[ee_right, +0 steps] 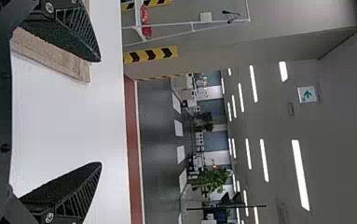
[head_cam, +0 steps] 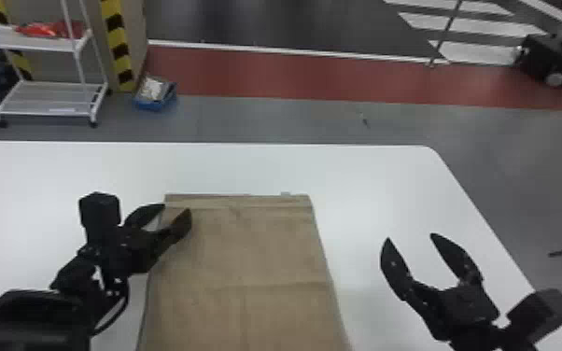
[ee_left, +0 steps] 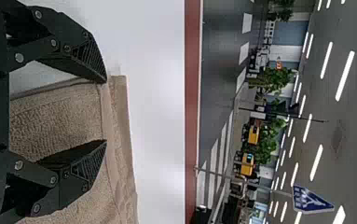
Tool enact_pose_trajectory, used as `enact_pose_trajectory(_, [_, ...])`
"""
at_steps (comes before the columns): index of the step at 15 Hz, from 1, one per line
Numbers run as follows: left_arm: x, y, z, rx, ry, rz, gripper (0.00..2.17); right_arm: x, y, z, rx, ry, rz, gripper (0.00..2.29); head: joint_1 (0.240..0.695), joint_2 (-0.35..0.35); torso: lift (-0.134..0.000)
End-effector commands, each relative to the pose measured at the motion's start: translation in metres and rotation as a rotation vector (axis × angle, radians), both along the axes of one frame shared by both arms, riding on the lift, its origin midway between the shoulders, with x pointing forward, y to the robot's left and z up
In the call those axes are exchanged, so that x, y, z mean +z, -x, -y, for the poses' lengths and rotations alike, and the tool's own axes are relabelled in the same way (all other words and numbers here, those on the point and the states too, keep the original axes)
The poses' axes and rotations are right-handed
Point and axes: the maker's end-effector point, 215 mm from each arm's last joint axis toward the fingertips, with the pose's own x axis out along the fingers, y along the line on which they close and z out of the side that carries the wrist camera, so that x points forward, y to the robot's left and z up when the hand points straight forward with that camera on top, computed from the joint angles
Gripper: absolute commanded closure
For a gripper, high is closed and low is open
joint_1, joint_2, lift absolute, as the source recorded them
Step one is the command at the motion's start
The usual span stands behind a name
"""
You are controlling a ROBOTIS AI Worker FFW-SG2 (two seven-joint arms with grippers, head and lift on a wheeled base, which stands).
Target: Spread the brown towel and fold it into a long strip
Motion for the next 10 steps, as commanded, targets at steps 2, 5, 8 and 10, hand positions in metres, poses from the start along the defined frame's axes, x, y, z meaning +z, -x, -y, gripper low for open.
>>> enact_pose_trajectory(2, [-0.0026, 0.0009, -0.0010, 0.004, 0.003, -0.006, 0.51, 0.0003, 0.0004, 0.0005, -0.002, -0.004, 0.003, 0.09, 0.695, -0.165, -0.123])
enact_pose_trajectory(5, [-0.0019, 0.0006, -0.0012, 0.004, 0.000, -0.002, 0.55, -0.0012, -0.0012, 0.0014, -0.003, -0.004, 0.002, 0.09, 0.695, -0.164, -0.123])
enact_pose_trajectory(8, [-0.0023, 0.0004, -0.0021, 0.006, -0.007, -0.002, 0.73, -0.0012, -0.0004, 0.0042, -0.011, -0.022, 0.009, 0.09, 0.695, -0.165, -0.123])
enact_pose_trajectory(10, [-0.0031, 0.0014, -0.0013, 0.001, -0.007, -0.003, 0.73, -0.0030, -0.0009, 0.0054, -0.016, -0.030, 0.007, 0.09, 0.695, -0.166, -0.123])
